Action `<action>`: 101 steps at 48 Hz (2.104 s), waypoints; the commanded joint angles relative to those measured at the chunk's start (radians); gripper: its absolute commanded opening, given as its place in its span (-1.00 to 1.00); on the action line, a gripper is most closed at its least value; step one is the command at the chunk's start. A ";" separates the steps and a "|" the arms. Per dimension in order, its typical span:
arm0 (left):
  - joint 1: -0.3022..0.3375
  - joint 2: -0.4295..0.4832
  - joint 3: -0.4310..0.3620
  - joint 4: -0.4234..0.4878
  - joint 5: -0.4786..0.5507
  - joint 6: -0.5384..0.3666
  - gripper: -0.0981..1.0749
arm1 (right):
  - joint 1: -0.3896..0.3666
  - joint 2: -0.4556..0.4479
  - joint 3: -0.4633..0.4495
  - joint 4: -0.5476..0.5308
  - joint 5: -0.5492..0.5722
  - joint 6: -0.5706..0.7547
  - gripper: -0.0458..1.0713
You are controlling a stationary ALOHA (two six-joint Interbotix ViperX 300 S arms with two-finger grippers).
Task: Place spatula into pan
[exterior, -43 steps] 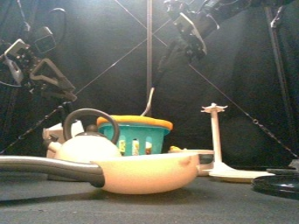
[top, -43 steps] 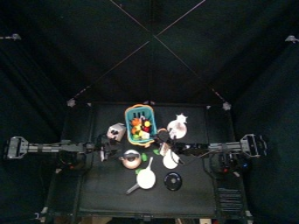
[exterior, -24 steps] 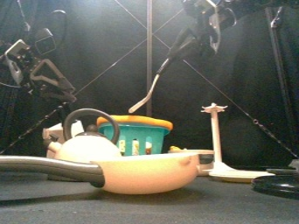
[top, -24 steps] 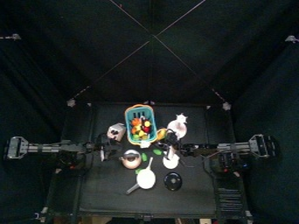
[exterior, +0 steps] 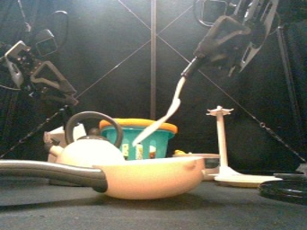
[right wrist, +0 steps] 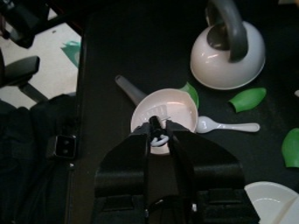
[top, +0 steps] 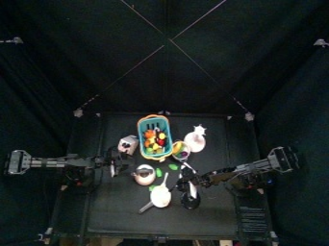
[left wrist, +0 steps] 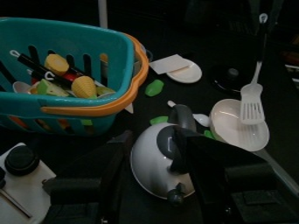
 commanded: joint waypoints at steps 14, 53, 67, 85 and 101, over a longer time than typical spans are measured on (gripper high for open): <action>0.000 0.002 -0.011 0.000 -0.003 0.002 0.58 | 0.002 0.117 -0.074 -0.017 0.012 -0.008 -0.13; 0.002 0.002 -0.006 0.000 -0.003 0.000 0.57 | -0.003 0.133 -0.107 -0.051 0.052 -0.014 -0.10; 0.002 0.002 -0.003 0.000 -0.003 0.000 0.58 | -0.005 0.132 -0.144 -0.138 0.052 -0.011 -0.10; 0.002 0.002 -0.003 0.000 -0.003 0.000 0.58 | -0.011 0.207 -0.152 -0.140 0.021 -0.006 -0.10; 0.002 0.002 -0.003 0.000 -0.003 0.000 0.57 | -0.020 0.216 -0.124 -0.071 0.021 0.002 0.06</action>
